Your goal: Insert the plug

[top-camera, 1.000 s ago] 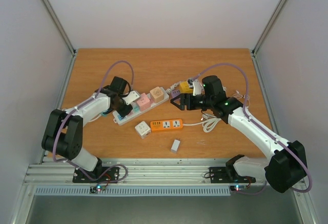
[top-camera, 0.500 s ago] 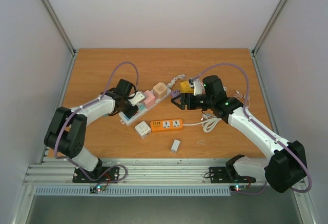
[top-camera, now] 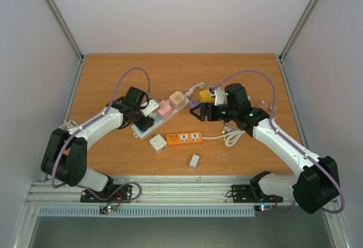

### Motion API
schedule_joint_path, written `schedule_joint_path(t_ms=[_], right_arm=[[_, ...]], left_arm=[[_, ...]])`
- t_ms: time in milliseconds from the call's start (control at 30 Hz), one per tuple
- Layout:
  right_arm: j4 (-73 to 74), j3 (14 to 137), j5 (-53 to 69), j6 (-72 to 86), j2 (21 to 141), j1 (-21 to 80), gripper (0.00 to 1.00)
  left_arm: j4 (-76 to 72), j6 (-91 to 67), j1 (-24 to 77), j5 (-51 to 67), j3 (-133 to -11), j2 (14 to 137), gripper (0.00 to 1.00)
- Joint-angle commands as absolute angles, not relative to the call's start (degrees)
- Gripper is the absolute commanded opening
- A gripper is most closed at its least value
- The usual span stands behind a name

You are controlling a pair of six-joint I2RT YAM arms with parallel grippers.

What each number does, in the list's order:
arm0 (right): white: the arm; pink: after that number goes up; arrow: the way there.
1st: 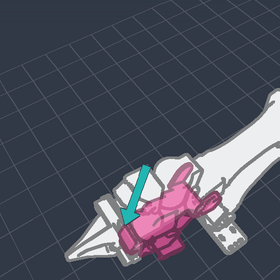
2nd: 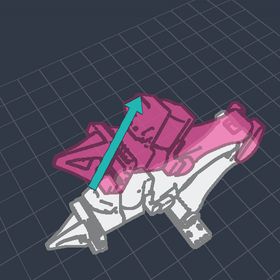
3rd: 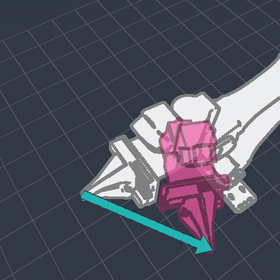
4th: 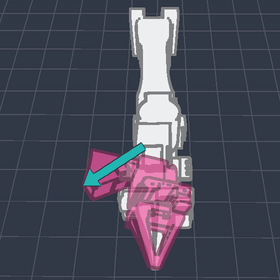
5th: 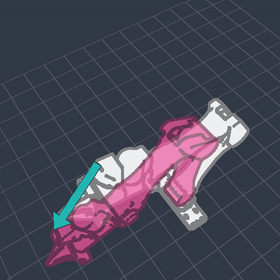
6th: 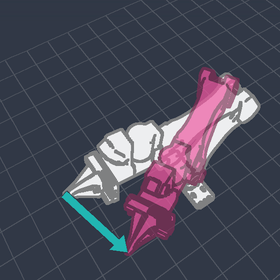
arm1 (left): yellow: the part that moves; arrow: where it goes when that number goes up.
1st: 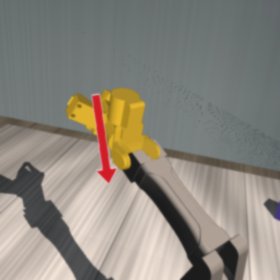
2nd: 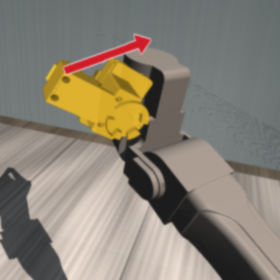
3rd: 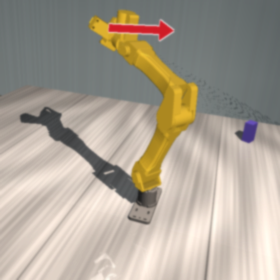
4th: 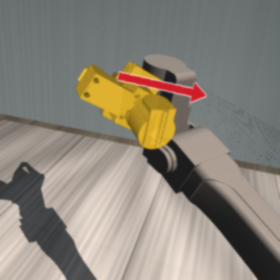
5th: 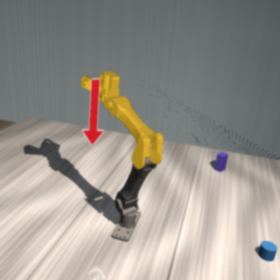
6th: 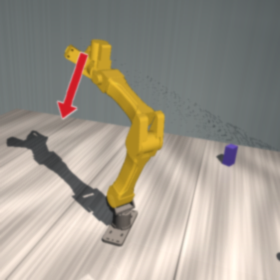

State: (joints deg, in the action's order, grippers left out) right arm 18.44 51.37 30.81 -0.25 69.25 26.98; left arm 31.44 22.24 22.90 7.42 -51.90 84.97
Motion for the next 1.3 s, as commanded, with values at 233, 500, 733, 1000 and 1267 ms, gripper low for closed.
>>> schedule_joint_path(t_ms=[233, 500, 733, 1000, 1267], right_arm=[[17.7, 51.4, 31.5, -0.1, 68.7, 26.6, 0.76], [20.3, 52.7, 30.8, -0.1, 69.6, 26.7, 0.77], [23.0, 53.3, 28.3, -0.1, 70.0, 27.3, 0.77], [29.3, 57.7, 15.8, -2.2, 74.5, 37.2, 0.81], [36.5, 68.3, -0.7, -4.1, 87.0, 53.2, 0.82]], left_arm=[[37.3, 21.5, 22.6, 9.0, -55.2, 82.3, 0.5], [38.3, 20.9, 22.5, 11.2, -56.8, 82.1, 0.5], [38.0, 16.2, 21.4, 7.4, -59.2, 76.9, 0.57], [37.7, 5.4, 20.7, 0.2, -61.5, 64.7, 0.99], [47.0, -17.6, 18.5, -4.8, -63.6, 59.1, 0.99]])
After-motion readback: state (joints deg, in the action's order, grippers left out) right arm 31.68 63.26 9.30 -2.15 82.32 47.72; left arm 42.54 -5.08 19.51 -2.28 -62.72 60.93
